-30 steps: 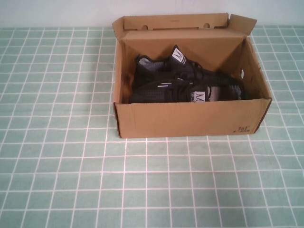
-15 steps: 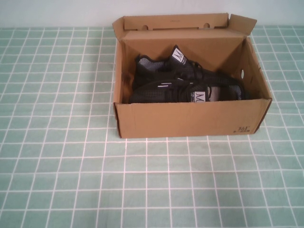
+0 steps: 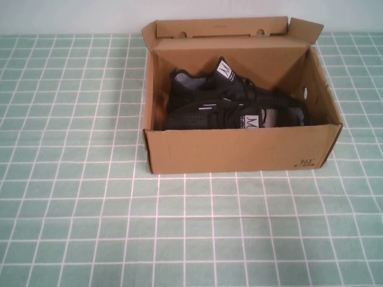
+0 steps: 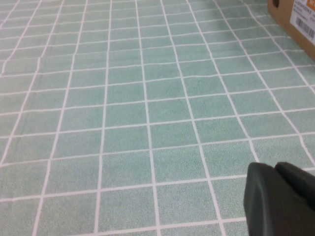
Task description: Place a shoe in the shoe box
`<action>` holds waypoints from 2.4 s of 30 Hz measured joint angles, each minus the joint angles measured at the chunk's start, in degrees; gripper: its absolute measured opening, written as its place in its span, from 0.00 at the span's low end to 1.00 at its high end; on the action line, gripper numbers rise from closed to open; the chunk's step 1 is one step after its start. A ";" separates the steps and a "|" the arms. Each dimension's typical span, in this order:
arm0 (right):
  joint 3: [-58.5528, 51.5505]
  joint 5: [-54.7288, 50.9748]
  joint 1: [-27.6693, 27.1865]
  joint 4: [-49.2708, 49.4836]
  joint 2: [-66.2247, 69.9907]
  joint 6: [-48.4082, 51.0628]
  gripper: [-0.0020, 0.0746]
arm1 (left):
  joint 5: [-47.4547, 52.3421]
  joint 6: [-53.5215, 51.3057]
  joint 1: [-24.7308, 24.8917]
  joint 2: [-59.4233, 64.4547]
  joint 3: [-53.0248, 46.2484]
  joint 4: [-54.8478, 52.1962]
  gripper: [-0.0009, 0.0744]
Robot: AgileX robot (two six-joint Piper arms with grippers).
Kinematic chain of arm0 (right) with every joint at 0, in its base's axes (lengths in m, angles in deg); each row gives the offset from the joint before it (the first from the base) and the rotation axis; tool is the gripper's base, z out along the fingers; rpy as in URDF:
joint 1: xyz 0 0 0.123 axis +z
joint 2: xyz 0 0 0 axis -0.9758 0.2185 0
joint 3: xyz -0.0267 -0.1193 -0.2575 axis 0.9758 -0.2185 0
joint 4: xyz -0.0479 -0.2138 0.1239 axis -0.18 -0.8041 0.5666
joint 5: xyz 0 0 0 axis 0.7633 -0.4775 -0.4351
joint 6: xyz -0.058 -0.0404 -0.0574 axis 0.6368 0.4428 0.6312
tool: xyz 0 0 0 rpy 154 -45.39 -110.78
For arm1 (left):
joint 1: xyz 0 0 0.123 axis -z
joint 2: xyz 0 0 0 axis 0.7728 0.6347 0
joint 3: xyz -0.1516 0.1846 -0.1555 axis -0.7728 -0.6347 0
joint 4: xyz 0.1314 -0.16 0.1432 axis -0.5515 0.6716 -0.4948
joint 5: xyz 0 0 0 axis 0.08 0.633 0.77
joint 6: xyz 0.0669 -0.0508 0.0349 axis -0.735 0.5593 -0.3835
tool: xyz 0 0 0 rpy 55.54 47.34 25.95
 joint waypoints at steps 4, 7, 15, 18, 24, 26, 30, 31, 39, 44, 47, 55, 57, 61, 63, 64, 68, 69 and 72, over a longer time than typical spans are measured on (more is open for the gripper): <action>0.00 0.00 0.00 0.00 0.00 0.00 0.02 | 0.00 0.00 0.08 0.00 0.00 0.00 0.01; 0.00 0.00 0.00 0.00 0.00 0.00 0.02 | 0.00 0.00 0.08 0.00 0.00 0.00 0.01; 0.00 0.00 0.00 0.00 0.00 0.00 0.02 | 0.00 0.00 0.08 0.00 0.00 0.00 0.01; 0.00 0.00 0.00 0.00 -0.12 0.00 0.02 | 0.00 0.00 0.08 0.00 0.00 0.00 0.01; 1.66 5.77 -4.42 -6.85 -5.93 0.20 0.02 | 0.00 0.00 0.08 0.00 0.00 -0.13 0.01; 0.00 0.75 -4.11 -5.03 -5.83 0.00 0.02 | 0.00 0.00 0.08 0.00 0.00 -0.22 0.01; 0.00 1.15 -8.64 -9.78 -10.15 0.00 0.02 | 0.00 0.00 0.08 0.00 0.00 -0.22 0.01; 0.00 1.15 -9.61 -10.28 -11.39 0.00 0.02 | 0.00 0.00 0.08 0.00 0.00 -0.22 0.01; -6.00 1.64 -19.07 -10.25 -20.43 -1.18 0.02 | 0.00 0.10 0.08 0.00 0.00 -0.32 0.01; -17.52 7.87 -25.29 -7.56 -26.51 -2.20 0.02 | 0.00 0.10 0.08 0.00 0.00 -0.32 0.01; -23.06 8.39 -25.66 -7.56 -27.12 -2.44 0.02 | 0.09 0.10 0.08 0.00 0.00 -0.32 0.01; -22.81 -2.80 -24.42 -5.78 -25.47 -3.27 0.02 | 0.09 0.10 0.08 0.00 0.00 -0.32 0.01; -22.81 -4.49 -22.92 -5.69 -25.47 -3.48 0.02 | 0.09 0.10 0.08 0.00 0.00 -0.32 0.01; -22.81 -4.99 -19.64 -5.69 -25.59 -4.56 0.02 | 0.09 0.10 0.08 0.00 0.00 -0.32 0.01; -22.81 -4.99 -18.41 -5.69 -25.69 -6.03 0.02 | 0.09 0.10 0.08 0.00 0.00 -0.32 0.01; -22.81 -4.99 -17.97 -5.69 -25.69 -6.63 0.02 | 0.09 0.10 0.08 0.00 0.00 -0.32 0.01; -22.81 -5.02 -17.61 -4.28 -25.69 -9.62 0.02 | 0.09 0.19 0.08 0.00 0.00 -0.32 0.01; -22.81 -5.02 -17.60 -3.93 -25.69 -10.18 0.02 | 0.09 0.19 0.08 0.00 0.00 -0.34 0.01; -22.81 -5.02 -17.60 -3.26 -25.69 -10.70 0.02 | 0.09 0.19 0.08 0.00 0.00 -0.34 0.01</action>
